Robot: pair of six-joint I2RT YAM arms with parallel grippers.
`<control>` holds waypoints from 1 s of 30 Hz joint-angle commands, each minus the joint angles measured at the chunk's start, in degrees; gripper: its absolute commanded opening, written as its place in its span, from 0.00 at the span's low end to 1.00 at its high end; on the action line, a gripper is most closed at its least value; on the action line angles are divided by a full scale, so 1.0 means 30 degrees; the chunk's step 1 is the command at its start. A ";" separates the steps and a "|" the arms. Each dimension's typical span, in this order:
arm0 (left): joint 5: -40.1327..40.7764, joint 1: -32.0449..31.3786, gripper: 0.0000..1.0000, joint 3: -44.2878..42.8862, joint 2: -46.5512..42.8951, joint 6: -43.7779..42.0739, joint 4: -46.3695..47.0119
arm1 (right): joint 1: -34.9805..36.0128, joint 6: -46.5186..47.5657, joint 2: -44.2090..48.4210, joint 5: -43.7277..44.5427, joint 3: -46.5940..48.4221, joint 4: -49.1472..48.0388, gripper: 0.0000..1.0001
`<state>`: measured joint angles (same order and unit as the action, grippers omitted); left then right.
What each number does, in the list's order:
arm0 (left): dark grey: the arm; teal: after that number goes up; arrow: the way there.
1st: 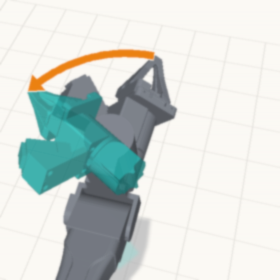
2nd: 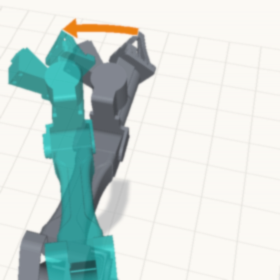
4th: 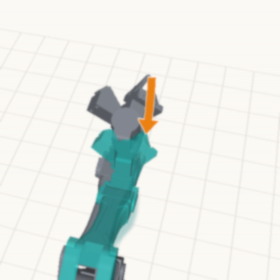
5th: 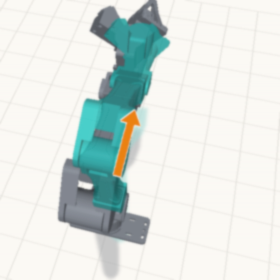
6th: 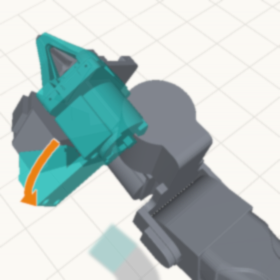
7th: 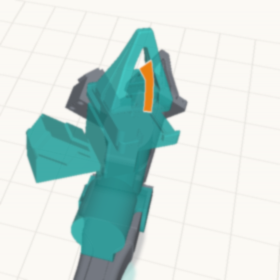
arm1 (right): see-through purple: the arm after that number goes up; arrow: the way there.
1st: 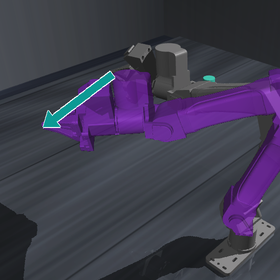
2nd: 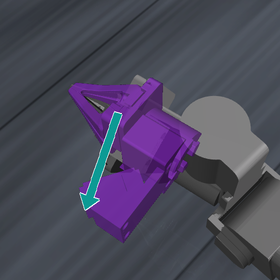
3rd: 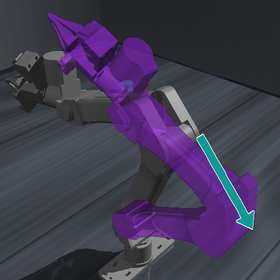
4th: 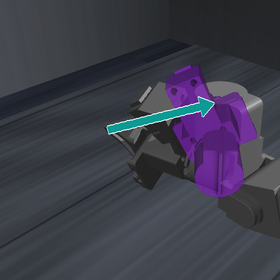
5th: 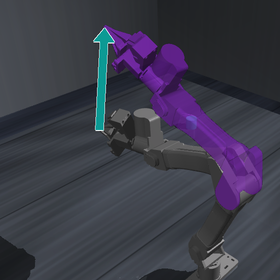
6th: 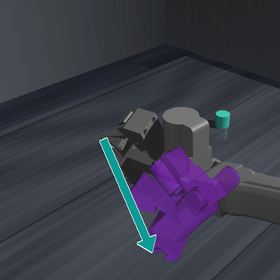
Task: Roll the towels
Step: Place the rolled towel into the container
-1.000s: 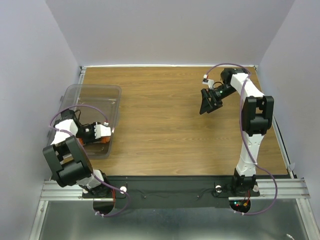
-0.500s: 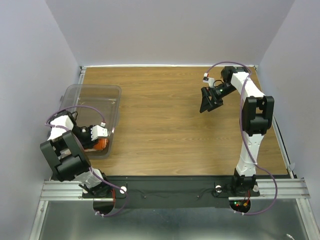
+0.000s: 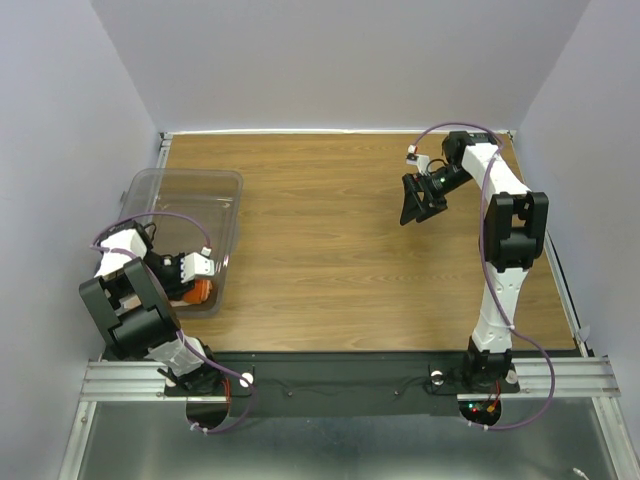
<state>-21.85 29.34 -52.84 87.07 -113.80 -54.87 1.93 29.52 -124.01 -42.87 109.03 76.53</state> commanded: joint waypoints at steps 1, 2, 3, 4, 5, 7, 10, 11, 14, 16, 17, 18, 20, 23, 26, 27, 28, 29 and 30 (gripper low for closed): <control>0.1540 0.0121 0.34 0.0679 0.0392 -1.3192 0.0066 | -0.0059 -0.0025 0.0085 0.0140 0.0775 0.0446 1.00; 0.1511 0.0150 0.41 0.0621 0.0363 -1.2900 0.0213 | -0.0059 -0.0025 0.0114 0.0169 0.0775 0.0446 1.00; 0.1453 0.0122 0.46 0.0534 0.0333 -1.2810 0.0185 | -0.0059 0.0004 0.0114 0.0170 0.0804 0.0446 1.00; 0.1365 0.0121 0.48 0.0475 0.0159 -1.2722 0.0243 | -0.0059 0.0004 0.0114 0.0141 0.0775 0.0475 1.00; 0.1219 0.0121 0.52 0.0445 0.0012 -1.2519 0.0302 | -0.0059 0.0033 0.0114 0.0111 0.0775 0.0476 1.00; 0.1072 0.0151 0.54 0.0474 -0.0310 -1.2312 0.0419 | -0.0059 0.0034 0.0114 0.0024 0.0775 0.0476 1.00; 0.0808 0.0151 0.67 0.0474 -0.0983 -1.1668 0.0565 | -0.0059 0.0150 0.0173 -0.0123 0.0746 0.0476 1.00; 0.0778 0.0151 0.69 0.0474 -0.1101 -1.1493 0.0624 | -0.0059 0.0180 0.0202 -0.0152 0.0745 0.0476 1.00; 0.0662 0.0150 0.76 0.0358 -0.1569 -1.0877 0.0683 | -0.0059 0.0385 0.0348 -0.0269 0.0541 0.0446 1.00; 0.0661 0.0121 0.77 0.0240 -0.1775 -1.0788 0.0508 | -0.0030 0.0502 0.0436 -0.0357 0.0336 0.0417 1.00; 0.0632 0.0121 0.79 0.0240 -0.2095 -1.0730 0.0449 | -0.0059 0.0590 0.0437 -0.0358 0.0306 0.0446 1.00; 0.0632 0.0150 0.79 0.0240 -0.2215 -1.0729 0.0391 | -0.0059 0.0619 0.0495 -0.0416 0.0277 0.0446 1.00; 0.0661 0.0121 0.80 0.0240 -0.2652 -1.0642 0.0303 | -0.0059 0.0707 0.0524 -0.0533 0.0247 0.0446 1.00; 0.0632 0.0121 0.83 -0.0110 -0.3065 -1.0379 -0.0019 | -0.0059 0.0883 0.0612 -0.0650 0.0218 0.0446 1.00; 0.0660 0.0122 0.87 -0.0520 -0.3299 -1.0377 -0.0720 | -0.0030 0.1058 0.0641 -0.0709 0.0160 0.0446 1.00; 0.0777 0.0121 0.89 -0.0522 -0.3416 -1.0697 -0.0897 | -0.0030 0.1088 0.0671 -0.0767 0.0130 0.0446 1.00; 0.0923 0.0150 0.90 -0.0464 -0.3562 -1.0845 -0.1015 | -0.0059 0.1117 0.0700 -0.0826 0.0072 0.0446 1.00; 0.1215 0.0151 0.91 -0.0144 -0.3940 -1.0992 -0.1103 | -0.0059 0.1205 0.0758 -0.0884 0.0043 0.0446 1.00; 0.1363 0.0151 0.91 0.0033 -0.4118 -1.1225 -0.1104 | -0.0059 0.1264 0.0846 -0.0943 -0.0045 0.0446 1.00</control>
<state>-19.38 29.36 -52.51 78.13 -113.78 -54.04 1.93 31.66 -124.01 -43.79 109.01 76.53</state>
